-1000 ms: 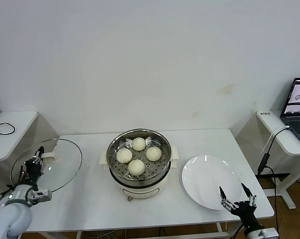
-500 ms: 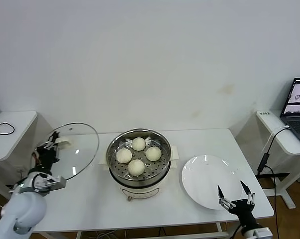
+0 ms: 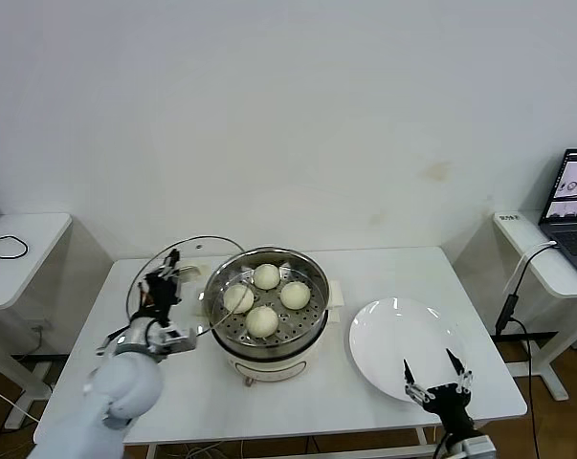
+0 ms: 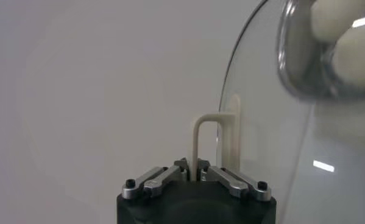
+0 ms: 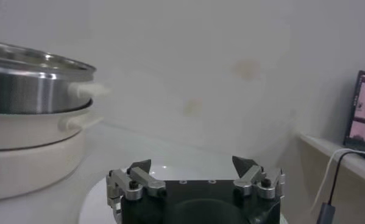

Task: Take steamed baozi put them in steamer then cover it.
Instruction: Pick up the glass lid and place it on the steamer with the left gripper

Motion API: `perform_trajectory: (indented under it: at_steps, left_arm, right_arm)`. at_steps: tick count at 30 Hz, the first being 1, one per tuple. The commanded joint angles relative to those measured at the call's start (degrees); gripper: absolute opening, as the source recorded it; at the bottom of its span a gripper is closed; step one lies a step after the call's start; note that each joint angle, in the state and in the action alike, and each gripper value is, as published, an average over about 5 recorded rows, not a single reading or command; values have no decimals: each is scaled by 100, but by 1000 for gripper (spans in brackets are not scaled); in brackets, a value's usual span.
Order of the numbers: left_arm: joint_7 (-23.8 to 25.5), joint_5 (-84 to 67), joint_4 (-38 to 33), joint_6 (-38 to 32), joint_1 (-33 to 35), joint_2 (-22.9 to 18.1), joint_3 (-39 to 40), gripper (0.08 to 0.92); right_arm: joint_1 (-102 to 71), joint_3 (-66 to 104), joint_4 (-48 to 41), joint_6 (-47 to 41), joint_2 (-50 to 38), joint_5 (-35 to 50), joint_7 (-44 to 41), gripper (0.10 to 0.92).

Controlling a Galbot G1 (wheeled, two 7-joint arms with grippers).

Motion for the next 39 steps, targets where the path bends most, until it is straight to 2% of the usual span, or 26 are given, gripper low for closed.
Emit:
perform_trajectory:
  at_steps: [1,8,24,39]
  left_arm:
    - [979,2014,57,315,-776,-661,1059,147]
    - [1260,2373,140,386,-946,-901,1407,147]
    - [1379,2542,663,496,-1238,-1714,1986,147]
    - [1408,2590,788,477,-1128,-1827,1889,147]
  right_arm:
    - [139,-172,-225,-9,178,-447,20,823]
    - [158,-244,-352,9,238,-565,24,823]
    - [105,-311,-395,30,337,-726,30,823]
    - [81,-375,-410,48,340,-764,25,823]
